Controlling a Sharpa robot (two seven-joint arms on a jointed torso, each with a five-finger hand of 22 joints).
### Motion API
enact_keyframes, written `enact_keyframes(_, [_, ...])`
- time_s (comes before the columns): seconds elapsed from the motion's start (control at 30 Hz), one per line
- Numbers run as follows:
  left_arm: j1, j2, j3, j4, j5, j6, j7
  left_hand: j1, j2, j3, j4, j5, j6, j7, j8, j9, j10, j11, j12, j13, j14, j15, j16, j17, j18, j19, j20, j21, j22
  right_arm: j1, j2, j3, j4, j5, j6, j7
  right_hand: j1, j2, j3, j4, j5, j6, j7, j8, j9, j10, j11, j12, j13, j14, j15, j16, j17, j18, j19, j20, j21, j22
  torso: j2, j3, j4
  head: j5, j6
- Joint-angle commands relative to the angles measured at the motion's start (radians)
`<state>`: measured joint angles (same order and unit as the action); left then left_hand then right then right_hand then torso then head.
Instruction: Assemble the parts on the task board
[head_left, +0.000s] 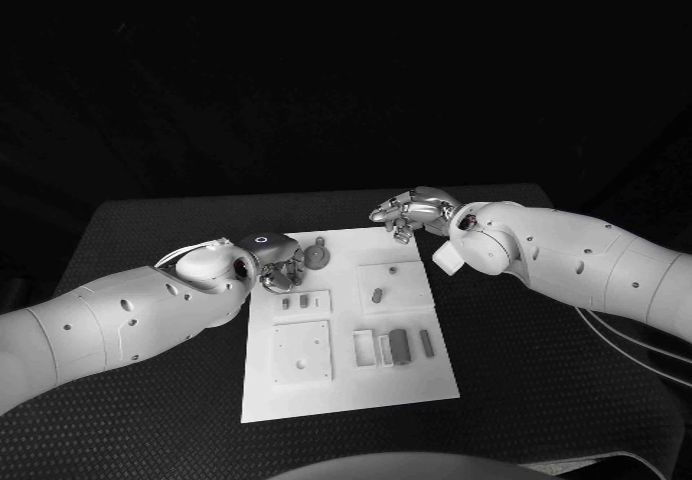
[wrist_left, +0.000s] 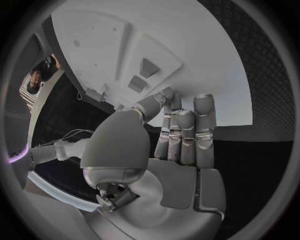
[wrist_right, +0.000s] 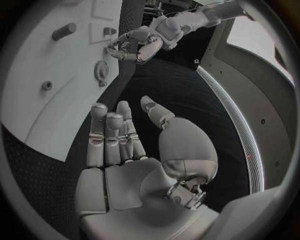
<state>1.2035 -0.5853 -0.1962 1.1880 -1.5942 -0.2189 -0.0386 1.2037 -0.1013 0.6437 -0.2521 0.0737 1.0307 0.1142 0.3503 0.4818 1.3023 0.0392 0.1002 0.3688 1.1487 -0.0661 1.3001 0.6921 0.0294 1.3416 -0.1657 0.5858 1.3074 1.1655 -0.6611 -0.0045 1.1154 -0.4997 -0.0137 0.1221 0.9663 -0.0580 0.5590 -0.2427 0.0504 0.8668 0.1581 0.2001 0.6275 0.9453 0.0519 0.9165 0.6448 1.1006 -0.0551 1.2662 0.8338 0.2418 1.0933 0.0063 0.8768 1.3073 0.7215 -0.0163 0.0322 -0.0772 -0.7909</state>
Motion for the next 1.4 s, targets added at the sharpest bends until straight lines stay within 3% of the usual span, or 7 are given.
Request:
enact_keyframes(0.03, [-0.005, 0.005, -0.003, 0.001, -0.003, 0.021, 0.000, -0.008, -0.008, -0.001, 0.009, -0.007, -0.010, 0.003, -0.009, -0.001, -0.008, 0.005, -0.009, 0.000, -0.009, -0.001, -0.001, -0.002, 0.108, -0.010, -0.001, 0.001, 0.020, -0.001, -0.001, 0.000, 0.002, 0.001, 0.008, 0.011, -0.009, 0.004, -0.003, 0.004, 0.004, 0.000, 0.006, -0.003, -0.002, -0.008, 0.001, 0.005, -0.001, -0.010, -0.001, -0.004, -0.001, 0.020, -0.001, -0.009, -0.004, 0.017, 0.000, 0.0003, -0.0004, -0.001, 0.001])
enact_keyframes(0.3, [-0.004, 0.003, -0.003, -0.001, 0.016, -0.001, -0.003, -0.013, -0.045, -0.009, 0.028, -0.009, -0.082, 0.035, -0.049, -0.012, -0.047, 0.021, -0.032, 0.005, -0.024, 0.014, 0.001, -0.003, 0.116, -0.018, 0.012, -0.004, 0.020, -0.001, -0.001, 0.000, 0.001, 0.001, 0.007, 0.011, -0.009, 0.004, -0.003, 0.004, 0.004, 0.000, 0.006, -0.003, -0.002, -0.008, 0.001, 0.005, -0.001, -0.010, -0.001, -0.004, -0.001, 0.020, -0.001, -0.009, -0.004, 0.017, 0.000, -0.0001, 0.0000, -0.002, 0.001])
enact_keyframes(0.83, [-0.004, -0.003, -0.003, -0.001, 0.018, -0.014, -0.004, -0.008, -0.059, -0.014, 0.039, -0.009, -0.137, 0.044, -0.071, -0.014, -0.071, 0.029, -0.032, 0.013, -0.032, 0.022, 0.003, -0.007, 0.125, -0.022, 0.022, -0.005, 0.021, -0.001, -0.002, 0.000, 0.000, 0.001, 0.004, 0.010, -0.009, 0.003, -0.003, 0.003, 0.004, -0.001, 0.006, -0.003, -0.002, -0.008, 0.001, 0.005, -0.002, -0.010, -0.001, -0.004, -0.001, 0.020, -0.001, -0.009, -0.004, 0.017, 0.000, -0.0008, 0.0008, -0.003, 0.003])
enact_keyframes(1.1, [-0.004, -0.035, -0.002, 0.001, 0.028, -0.040, -0.004, -0.003, -0.067, -0.015, 0.040, -0.009, -0.147, 0.045, -0.074, -0.013, -0.074, 0.030, -0.032, 0.016, -0.033, 0.023, 0.003, -0.008, 0.127, -0.023, 0.023, -0.005, 0.021, -0.001, -0.004, 0.000, -0.005, -0.003, -0.033, 0.017, 0.000, 0.000, -0.001, -0.006, 0.004, -0.007, 0.007, -0.006, -0.003, -0.013, 0.002, 0.004, -0.003, -0.010, 0.001, -0.004, -0.001, 0.020, -0.002, -0.010, -0.004, 0.017, 0.000, -0.0007, -0.0001, -0.004, 0.006])
enact_keyframes(1.23, [-0.004, -0.060, 0.000, 0.006, 0.053, -0.043, -0.007, -0.003, -0.070, -0.015, 0.040, -0.009, -0.147, 0.046, -0.073, -0.012, -0.077, 0.031, -0.033, 0.016, -0.034, 0.024, 0.003, -0.008, 0.127, -0.023, 0.023, -0.005, 0.021, -0.001, -0.007, 0.000, -0.029, -0.076, -0.061, 0.031, 0.012, -0.005, 0.001, -0.019, 0.004, -0.013, 0.009, -0.009, -0.005, -0.016, 0.004, 0.004, -0.004, -0.010, 0.002, -0.004, -0.001, 0.020, -0.002, -0.010, -0.004, 0.017, 0.000, -0.0006, 0.0004, -0.009, 0.009])
enact_keyframes(1.37, [-0.003, -0.090, 0.008, 0.012, 0.100, -0.057, -0.011, -0.003, -0.072, -0.014, 0.043, -0.009, -0.147, 0.048, -0.072, -0.010, -0.081, 0.032, -0.033, 0.017, -0.034, 0.025, 0.003, -0.009, 0.127, -0.024, 0.024, -0.006, 0.020, -0.001, -0.025, 0.000, -0.039, -0.106, -0.110, 0.036, 0.021, -0.009, 0.001, -0.029, 0.004, -0.015, 0.010, -0.010, -0.005, -0.017, 0.005, 0.004, -0.004, -0.011, 0.003, -0.004, -0.001, 0.020, -0.002, -0.010, -0.004, 0.017, 0.000, -0.0010, 0.0001, -0.010, 0.013])
enact_keyframes(1.4, [-0.003, -0.098, 0.017, 0.011, 0.123, -0.059, -0.011, -0.003, -0.072, -0.014, 0.043, -0.009, -0.147, 0.048, -0.072, -0.010, -0.082, 0.032, -0.034, 0.017, -0.034, 0.025, 0.003, -0.010, 0.127, -0.024, 0.025, -0.006, 0.020, -0.001, -0.035, 0.000, -0.034, -0.114, -0.135, 0.038, 0.023, -0.009, 0.001, -0.031, 0.004, -0.015, 0.011, -0.010, -0.005, -0.018, 0.006, 0.004, -0.004, -0.011, 0.004, -0.004, -0.001, 0.020, -0.002, -0.010, -0.004, 0.017, 0.000, -0.0008, 0.0004, -0.010, 0.015])
